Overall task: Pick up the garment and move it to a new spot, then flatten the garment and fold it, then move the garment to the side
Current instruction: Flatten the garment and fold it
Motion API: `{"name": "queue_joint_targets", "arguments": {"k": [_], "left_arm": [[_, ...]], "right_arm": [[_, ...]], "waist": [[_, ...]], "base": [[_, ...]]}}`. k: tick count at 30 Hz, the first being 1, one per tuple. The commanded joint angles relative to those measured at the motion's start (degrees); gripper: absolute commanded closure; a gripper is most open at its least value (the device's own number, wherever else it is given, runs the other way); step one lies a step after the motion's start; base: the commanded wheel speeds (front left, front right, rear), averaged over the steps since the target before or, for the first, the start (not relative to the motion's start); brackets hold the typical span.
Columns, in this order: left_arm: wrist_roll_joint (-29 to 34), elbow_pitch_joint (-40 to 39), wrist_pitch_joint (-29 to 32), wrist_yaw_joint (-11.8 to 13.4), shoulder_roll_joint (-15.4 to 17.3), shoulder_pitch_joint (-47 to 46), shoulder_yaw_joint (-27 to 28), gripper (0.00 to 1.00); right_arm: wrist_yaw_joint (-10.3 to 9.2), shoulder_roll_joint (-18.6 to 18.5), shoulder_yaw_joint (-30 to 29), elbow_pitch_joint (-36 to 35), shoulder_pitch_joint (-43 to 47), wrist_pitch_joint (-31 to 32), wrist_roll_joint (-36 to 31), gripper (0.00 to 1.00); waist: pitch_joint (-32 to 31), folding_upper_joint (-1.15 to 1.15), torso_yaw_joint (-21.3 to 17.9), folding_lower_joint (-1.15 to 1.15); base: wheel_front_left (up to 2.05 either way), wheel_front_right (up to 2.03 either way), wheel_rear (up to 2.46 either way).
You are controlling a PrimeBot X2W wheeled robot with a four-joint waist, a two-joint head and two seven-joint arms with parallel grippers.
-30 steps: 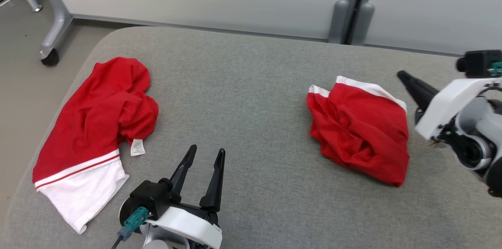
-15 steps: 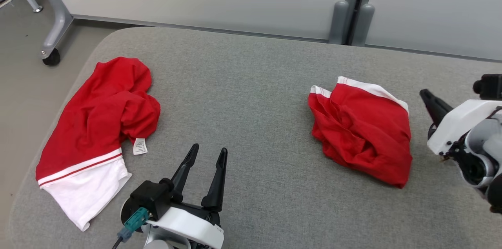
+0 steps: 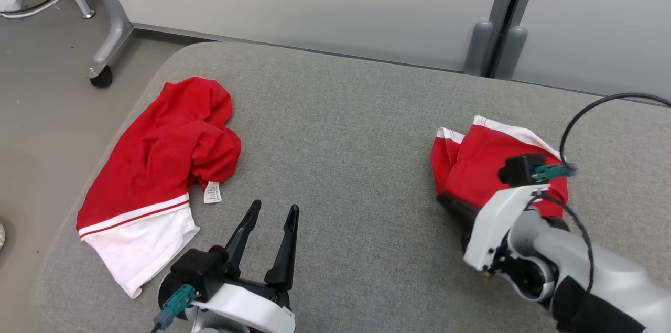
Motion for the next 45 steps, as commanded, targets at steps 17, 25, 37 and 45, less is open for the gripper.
{"name": "queue_joint_targets", "arguments": {"k": [17, 25, 37, 45], "left_arm": [[3.02, 0.25, -0.09, -0.99, 0.21, 2.2, 3.04, 0.0], [4.27, -1.71, -0.09, -0.75, 1.39, 3.5, 7.2, 0.0], [6.36, -6.9, -0.09, 0.33, 1.87, 4.97, 13.27, 0.0], [7.73, -9.18, -0.09, 0.66, 1.15, 5.7, 15.4, 0.0]], "right_arm": [[0.03, -3.86, 0.0, -12.41, -0.1, -7.33, -5.94, 1.0], [0.03, -9.28, -3.67, -14.34, 0.08, -10.9, -8.21, 0.0], [0.03, -8.83, -30.52, -19.68, 13.02, -11.24, -26.43, 0.0], [0.03, -0.35, -53.24, -29.31, 31.42, -11.25, -43.01, 0.0]], "waist": [[-3.94, 0.0, -6.06, 0.0], [-5.53, 0.0, -10.79, 0.0], [-5.1, 0.0, -16.52, 0.0], [-4.07, 0.0, -17.6, 0.0]], "base": [[0.0, 0.0, 0.0], [0.0, 0.0, 0.0], [0.0, 0.0, 0.0], [0.0, 0.0, 0.0]]}}
